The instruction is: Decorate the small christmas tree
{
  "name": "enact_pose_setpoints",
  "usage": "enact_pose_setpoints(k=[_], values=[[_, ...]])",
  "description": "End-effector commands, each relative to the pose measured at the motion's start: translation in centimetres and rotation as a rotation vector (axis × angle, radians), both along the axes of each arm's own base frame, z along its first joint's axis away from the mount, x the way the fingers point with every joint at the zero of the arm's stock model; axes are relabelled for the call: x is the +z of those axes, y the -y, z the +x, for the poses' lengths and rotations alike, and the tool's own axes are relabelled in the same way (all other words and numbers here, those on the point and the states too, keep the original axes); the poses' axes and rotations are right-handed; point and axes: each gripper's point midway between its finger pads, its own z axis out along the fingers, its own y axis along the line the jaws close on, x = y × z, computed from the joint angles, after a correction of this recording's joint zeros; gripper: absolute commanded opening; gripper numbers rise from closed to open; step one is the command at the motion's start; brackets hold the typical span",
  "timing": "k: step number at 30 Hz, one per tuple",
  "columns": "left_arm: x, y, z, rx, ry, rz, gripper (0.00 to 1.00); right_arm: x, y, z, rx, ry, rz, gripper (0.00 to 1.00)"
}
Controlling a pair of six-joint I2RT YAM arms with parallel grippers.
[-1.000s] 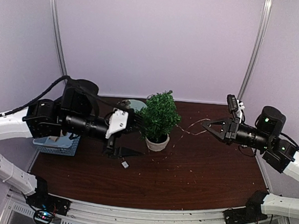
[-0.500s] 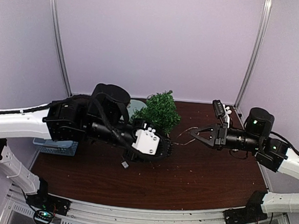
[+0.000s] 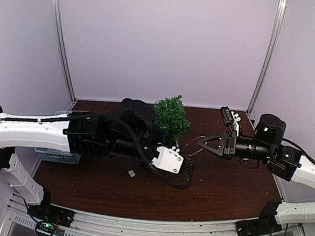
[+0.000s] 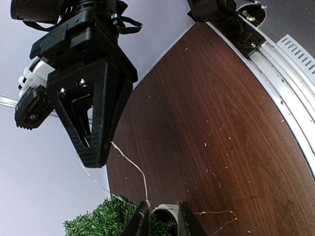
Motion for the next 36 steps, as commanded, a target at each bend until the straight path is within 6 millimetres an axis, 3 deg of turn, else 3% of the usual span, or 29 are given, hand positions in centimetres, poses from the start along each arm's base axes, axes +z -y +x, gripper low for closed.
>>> enact_pose_setpoints(k=[1,7,11,17,23,26,31,36], values=[[2.6,0.8,1.0,0.043,0.083,-0.070,0.19,0.5,-0.3,-0.1,0.006,0.028,0.009,0.00],[1.9,1.2,2.0,0.090,0.147,-0.033,0.16,0.3,-0.4,0.0,0.002,0.020,0.004,0.00],[1.6,1.3,2.2,0.093,0.158,-0.022,0.04,0.1,-0.5,0.1,0.002,0.018,0.002,0.00],[3.4,1.2,1.9,0.113,0.101,-0.116,0.00,0.1,-0.4,0.2,-0.004,0.036,-0.004,0.02],[9.1,-0.7,1.3,0.083,-0.212,-0.356,0.00,0.4,0.6,-0.2,-0.009,0.147,-0.059,0.62],[11.1,-1.6,1.4,0.068,-0.351,-0.439,0.00,0.7,1.6,-0.2,-0.048,0.227,-0.072,0.80],[13.2,-2.0,1.4,0.036,-0.485,-0.533,0.00,2.2,2.6,-0.4,-0.096,0.388,0.033,0.90],[14.3,-1.7,1.7,0.033,-0.545,-0.590,0.00,2.7,0.8,-0.3,-0.048,0.444,0.090,0.89]])
